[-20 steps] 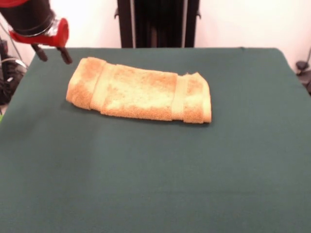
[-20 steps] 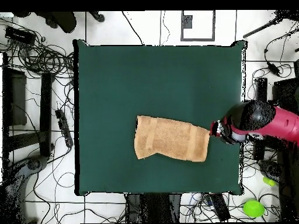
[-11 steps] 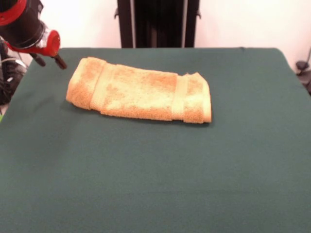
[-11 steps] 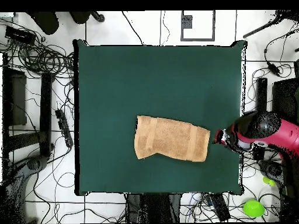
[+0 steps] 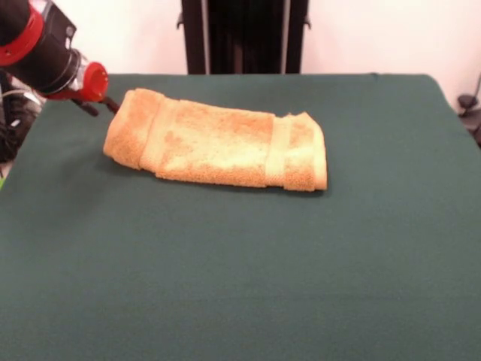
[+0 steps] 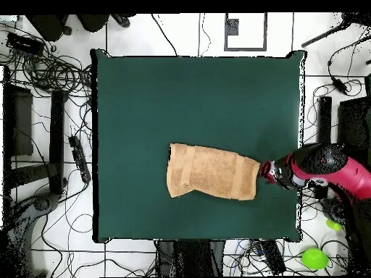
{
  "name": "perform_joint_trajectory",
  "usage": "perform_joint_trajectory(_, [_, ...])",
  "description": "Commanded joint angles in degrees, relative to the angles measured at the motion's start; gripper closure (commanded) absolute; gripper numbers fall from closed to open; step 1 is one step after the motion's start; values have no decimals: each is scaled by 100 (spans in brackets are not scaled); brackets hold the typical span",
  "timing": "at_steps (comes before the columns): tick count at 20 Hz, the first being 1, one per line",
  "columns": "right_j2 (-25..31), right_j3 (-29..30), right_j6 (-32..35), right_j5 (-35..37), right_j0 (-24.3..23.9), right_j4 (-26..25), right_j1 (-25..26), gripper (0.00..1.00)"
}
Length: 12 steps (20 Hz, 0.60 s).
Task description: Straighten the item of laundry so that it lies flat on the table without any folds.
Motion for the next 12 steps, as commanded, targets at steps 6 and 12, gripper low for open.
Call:
perform_joint_trajectory(6, [1300,825,-1008,352,-245,999,449,0])
perform_joint_trajectory(12, [1461,755,-1078,429,-364,1067,610,0])
